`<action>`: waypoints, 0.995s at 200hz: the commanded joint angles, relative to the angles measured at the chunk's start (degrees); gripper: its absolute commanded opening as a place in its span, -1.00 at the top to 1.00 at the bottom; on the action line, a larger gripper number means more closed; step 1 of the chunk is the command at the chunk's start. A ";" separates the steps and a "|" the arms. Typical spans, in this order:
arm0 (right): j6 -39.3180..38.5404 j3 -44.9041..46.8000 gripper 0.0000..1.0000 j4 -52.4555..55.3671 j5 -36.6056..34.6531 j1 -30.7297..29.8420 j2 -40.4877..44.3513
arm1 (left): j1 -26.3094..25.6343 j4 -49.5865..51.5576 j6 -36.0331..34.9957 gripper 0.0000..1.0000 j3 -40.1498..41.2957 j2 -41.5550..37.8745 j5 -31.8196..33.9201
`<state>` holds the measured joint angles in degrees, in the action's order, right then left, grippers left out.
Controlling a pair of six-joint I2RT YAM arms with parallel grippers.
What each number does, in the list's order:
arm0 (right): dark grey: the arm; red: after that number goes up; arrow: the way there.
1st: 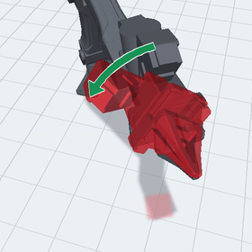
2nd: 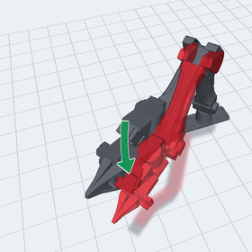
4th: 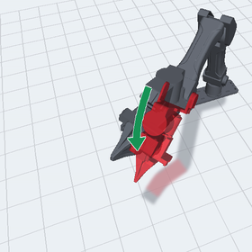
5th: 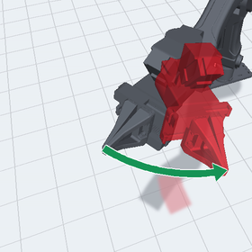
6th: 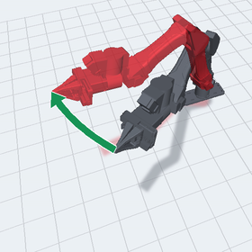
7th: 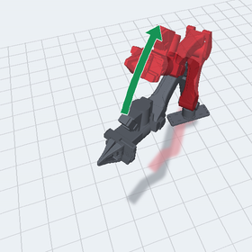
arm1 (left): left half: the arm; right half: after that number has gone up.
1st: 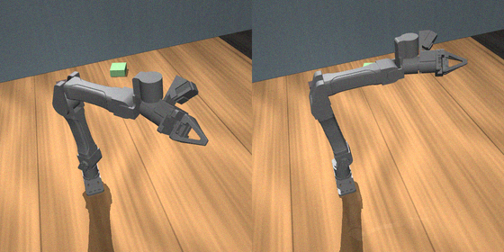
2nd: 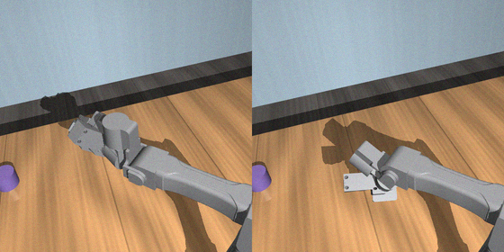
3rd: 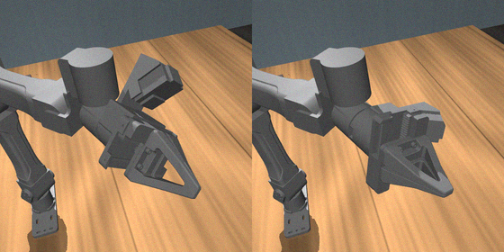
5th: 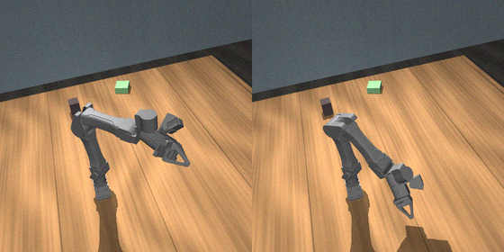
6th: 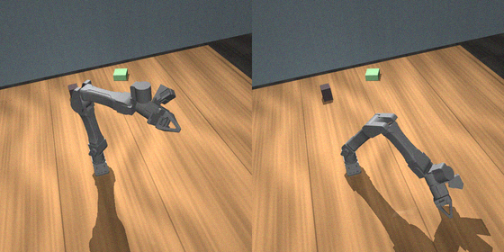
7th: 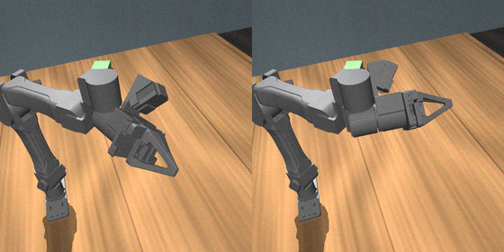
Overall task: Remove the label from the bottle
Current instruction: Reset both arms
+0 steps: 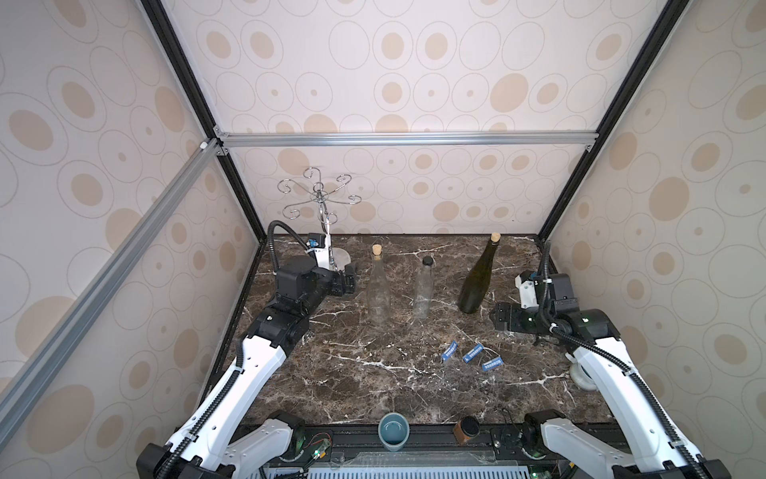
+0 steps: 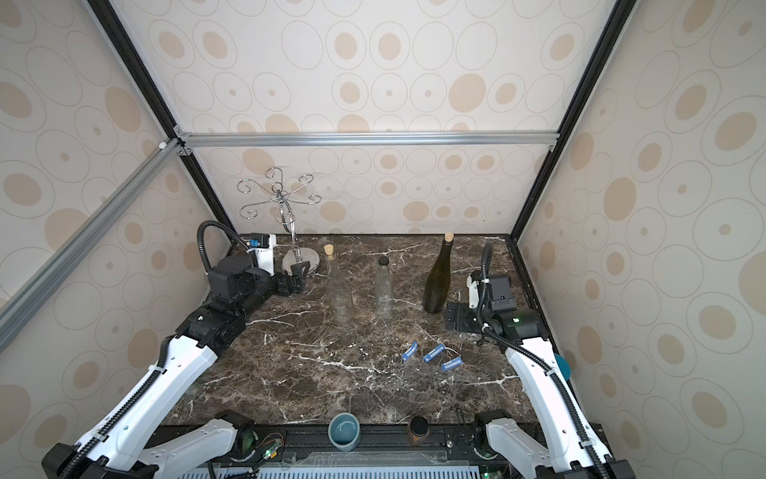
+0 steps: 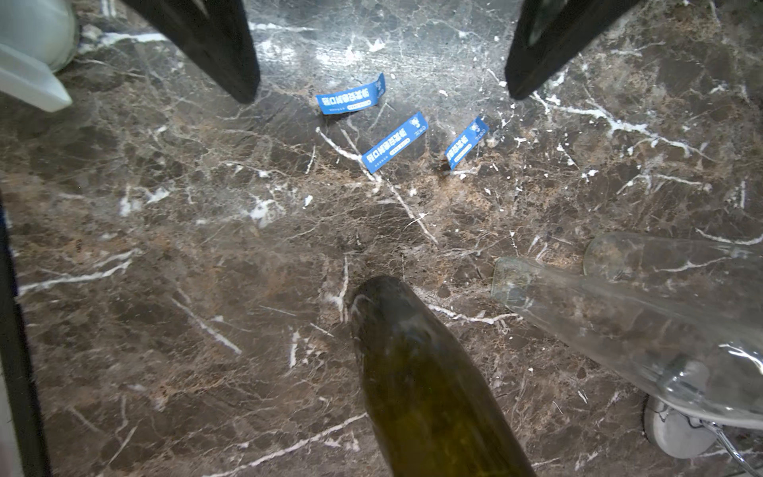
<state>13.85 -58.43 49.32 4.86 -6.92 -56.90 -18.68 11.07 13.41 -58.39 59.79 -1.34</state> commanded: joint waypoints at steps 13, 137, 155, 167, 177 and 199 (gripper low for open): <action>-2.35 -3.24 -0.99 0.69 3.06 4.58 1.25 | 5.39 -4.32 -1.40 -1.00 1.28 0.69 -4.76; -4.97 -2.39 -0.99 -13.95 0.71 12.98 1.09 | 16.33 -25.61 0.66 -1.00 15.64 6.43 -7.29; -6.76 0.86 -0.99 -18.56 1.11 12.90 1.88 | 16.38 -32.03 -0.65 -1.00 19.53 5.70 -2.86; -7.08 2.57 -0.99 -20.91 2.42 12.91 1.89 | 16.37 -38.60 -3.60 -1.00 23.78 4.58 -0.47; -8.18 5.18 -0.97 -24.65 5.58 12.91 1.86 | 16.32 -47.79 -7.01 -1.00 29.61 3.51 -0.45; -8.30 10.75 -0.99 -33.72 6.36 12.96 2.57 | 16.34 -82.49 -8.63 -1.00 47.68 3.01 0.64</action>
<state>7.51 -52.18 26.37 9.04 5.82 -55.29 -2.61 -35.90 9.19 -24.56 63.61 -4.27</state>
